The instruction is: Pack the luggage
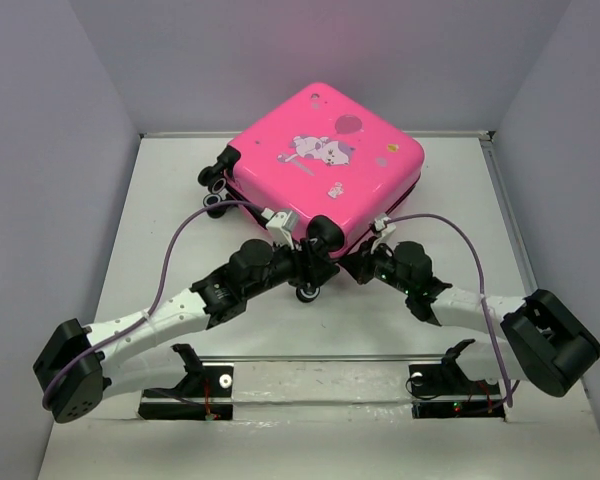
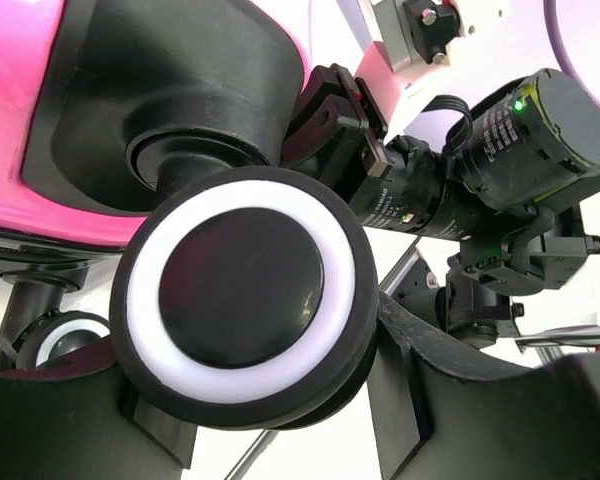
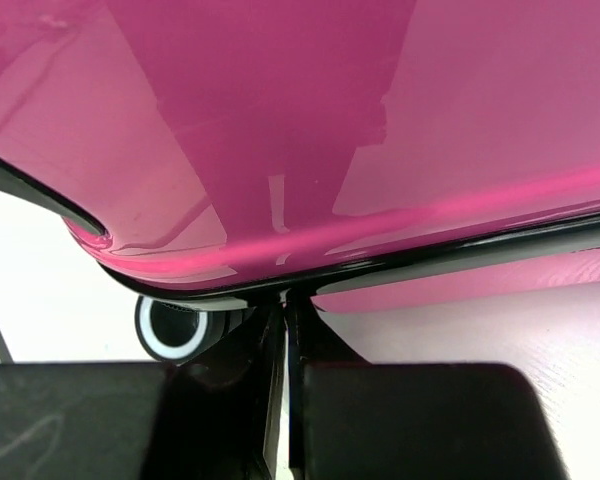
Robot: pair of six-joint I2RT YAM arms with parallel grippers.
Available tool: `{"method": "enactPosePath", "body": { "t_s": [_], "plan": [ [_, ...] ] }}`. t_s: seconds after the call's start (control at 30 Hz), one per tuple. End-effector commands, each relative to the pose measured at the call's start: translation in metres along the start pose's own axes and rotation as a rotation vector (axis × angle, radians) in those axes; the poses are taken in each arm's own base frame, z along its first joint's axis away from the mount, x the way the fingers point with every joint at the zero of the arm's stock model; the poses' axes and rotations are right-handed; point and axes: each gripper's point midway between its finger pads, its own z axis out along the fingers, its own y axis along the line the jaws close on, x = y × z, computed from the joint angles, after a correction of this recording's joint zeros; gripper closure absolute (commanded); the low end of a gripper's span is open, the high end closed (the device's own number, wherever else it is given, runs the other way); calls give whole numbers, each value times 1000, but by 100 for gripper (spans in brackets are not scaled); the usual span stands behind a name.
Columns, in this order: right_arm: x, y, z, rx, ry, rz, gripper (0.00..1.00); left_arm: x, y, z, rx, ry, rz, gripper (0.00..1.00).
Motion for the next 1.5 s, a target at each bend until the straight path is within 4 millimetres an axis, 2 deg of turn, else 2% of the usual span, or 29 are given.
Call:
{"method": "enactPosePath", "body": {
  "t_s": [0.0, 0.1, 0.13, 0.17, 0.23, 0.27, 0.3, 0.4, 0.43, 0.47, 0.57, 0.63, 0.7, 0.73, 0.77, 0.8, 0.83, 0.87, 0.9, 0.93, 0.97, 1.07, 1.1, 1.17, 1.2, 1.23, 1.33, 1.4, 1.47],
  "plan": [
    [-36, 20, 1, -63, -161, -3, 93, -63, -82, -8, 264, -161, 34, 94],
    [-17, 36, 0, -72, -127, 24, 93, -71, -91, -3, 280, -167, 30, 94],
    [-12, 43, -2, -75, -122, 26, 93, -81, -103, -4, 311, -183, 30, 94],
    [-5, 61, -2, -107, -110, 35, 93, -81, -105, 2, 316, -174, 27, 94],
    [-11, 74, -3, -96, -141, 59, 93, -91, -123, 8, 369, -174, 14, 94],
    [-9, 95, -6, -137, -137, 73, 93, -94, -129, 11, 386, -173, 7, 94],
    [-17, 101, -8, -130, -167, 83, 93, -107, -148, 8, 440, -189, -8, 94],
    [-31, 131, -15, -171, -214, 115, 93, -109, -169, 19, 481, -177, -17, 94],
    [-36, 138, -18, -188, -236, 129, 93, -120, -186, 18, 514, -198, -15, 94],
    [-46, 143, -23, -215, -288, 173, 93, -114, -189, 29, 514, -175, -27, 94],
    [-67, 140, -21, -216, -429, 245, 93, -106, -224, 41, 583, -139, -50, 93],
    [-91, 141, -17, -207, -541, 276, 93, -98, -252, 39, 633, -123, -36, 63],
    [-94, 140, -10, -192, -566, 265, 93, -91, -254, 43, 613, -109, 22, 35],
    [-95, 136, -10, -173, -575, 275, 93, -89, -239, 47, 525, -93, 48, 16],
    [-90, 132, -9, -149, -554, 267, 93, -92, -228, 46, 462, -103, 86, 10],
    [-86, 127, -10, -125, -536, 269, 93, -110, -225, 27, 421, -157, 129, 6],
    [-80, 114, -16, -71, -519, 292, 93, -132, -196, 9, 256, -231, 231, 1],
    [-79, 109, -20, -52, -522, 295, 93, -145, -181, -4, 178, -271, 270, 1],
    [-83, 106, -27, -46, -537, 301, 93, -152, -151, -14, 58, -286, 323, 1],
    [-72, 100, -27, -22, -500, 287, 93, -163, -139, -29, 20, -313, 330, 1],
    [-69, 99, -27, -11, -486, 291, 93, -196, -123, -61, -27, -401, 320, 1],
    [-66, 92, -29, 9, -474, 287, 93, -211, -57, -99, -232, -419, 321, 1],
    [-64, 92, -29, 9, -468, 283, 93, -218, -4, -113, -417, -428, 307, 1],
    [-62, 91, -29, 9, -462, 280, 93, -219, 40, -128, -547, -416, 276, 1],
    [-57, 90, -29, 11, -452, 277, 93, -227, 73, -144, -631, -428, 247, 1],
    [-56, 90, -30, 9, -448, 279, 93, -215, 90, -141, -637, -369, 232, 1],
    [-51, 89, -34, -3, -438, 290, 93, -211, 147, -152, -767, -307, 219, 1],
    [-46, 88, -36, -6, -421, 288, 93, -210, 158, -145, -777, -279, 237, 1],
    [-42, 87, -37, -9, -408, 290, 93, -217, 151, -134, -717, -289, 268, 1]
  ]
}}
